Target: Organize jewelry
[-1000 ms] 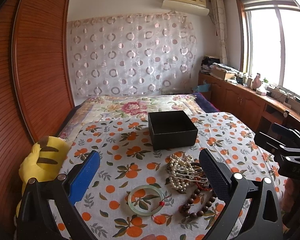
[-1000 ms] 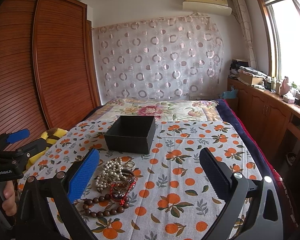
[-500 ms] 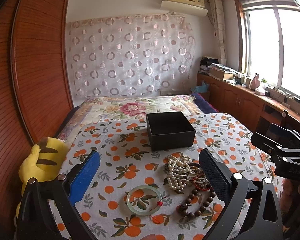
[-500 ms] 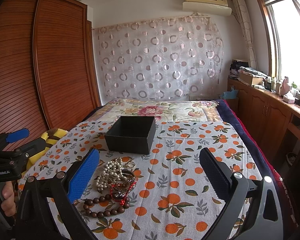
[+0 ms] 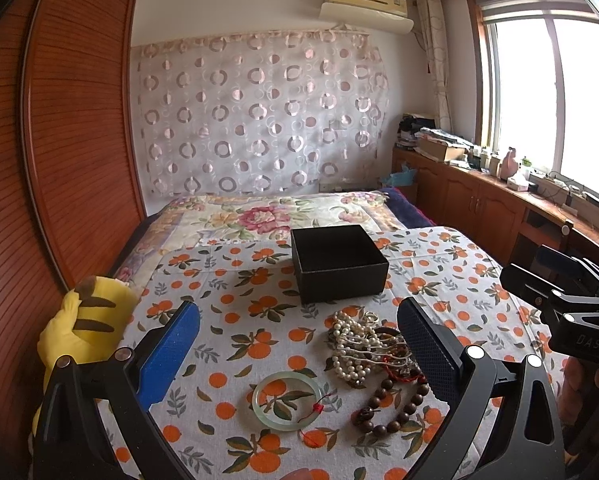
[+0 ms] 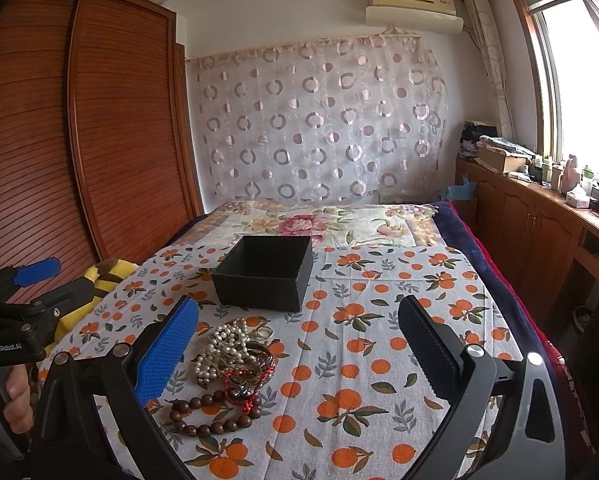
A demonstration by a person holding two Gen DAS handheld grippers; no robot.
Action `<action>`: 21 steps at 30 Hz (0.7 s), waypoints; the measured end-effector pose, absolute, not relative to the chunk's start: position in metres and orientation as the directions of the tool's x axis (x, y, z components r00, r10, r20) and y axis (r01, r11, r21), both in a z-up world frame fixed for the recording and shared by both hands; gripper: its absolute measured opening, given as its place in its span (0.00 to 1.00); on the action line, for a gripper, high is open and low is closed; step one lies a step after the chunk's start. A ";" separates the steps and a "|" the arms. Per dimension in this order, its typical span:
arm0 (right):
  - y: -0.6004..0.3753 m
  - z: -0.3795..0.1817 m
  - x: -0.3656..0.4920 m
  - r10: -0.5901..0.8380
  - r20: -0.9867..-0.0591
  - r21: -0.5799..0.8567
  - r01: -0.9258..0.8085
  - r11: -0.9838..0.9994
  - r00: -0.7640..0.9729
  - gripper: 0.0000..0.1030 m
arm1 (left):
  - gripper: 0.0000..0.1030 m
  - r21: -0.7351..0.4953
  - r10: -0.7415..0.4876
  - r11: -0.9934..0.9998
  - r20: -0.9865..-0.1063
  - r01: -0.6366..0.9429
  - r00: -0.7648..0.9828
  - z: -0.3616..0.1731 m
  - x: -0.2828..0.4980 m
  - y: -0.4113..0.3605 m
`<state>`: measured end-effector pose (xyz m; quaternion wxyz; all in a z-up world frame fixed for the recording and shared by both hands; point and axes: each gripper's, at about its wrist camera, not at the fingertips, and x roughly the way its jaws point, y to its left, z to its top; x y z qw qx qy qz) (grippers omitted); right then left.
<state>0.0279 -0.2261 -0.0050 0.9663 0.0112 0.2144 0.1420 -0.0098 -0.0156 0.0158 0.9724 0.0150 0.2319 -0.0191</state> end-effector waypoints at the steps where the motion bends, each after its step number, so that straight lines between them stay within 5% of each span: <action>1: -0.226 -0.004 0.028 0.279 -0.411 0.082 -0.269 0.959 0.868 0.98 | 0.93 0.020 -0.030 0.999 -0.452 0.044 0.892 0.016 -0.010 -0.016; 21: -0.217 -0.008 0.036 0.318 -0.467 0.092 -0.313 0.945 0.825 0.97 | 0.93 0.016 -0.041 0.998 -0.516 0.057 0.855 -0.001 -0.002 -0.012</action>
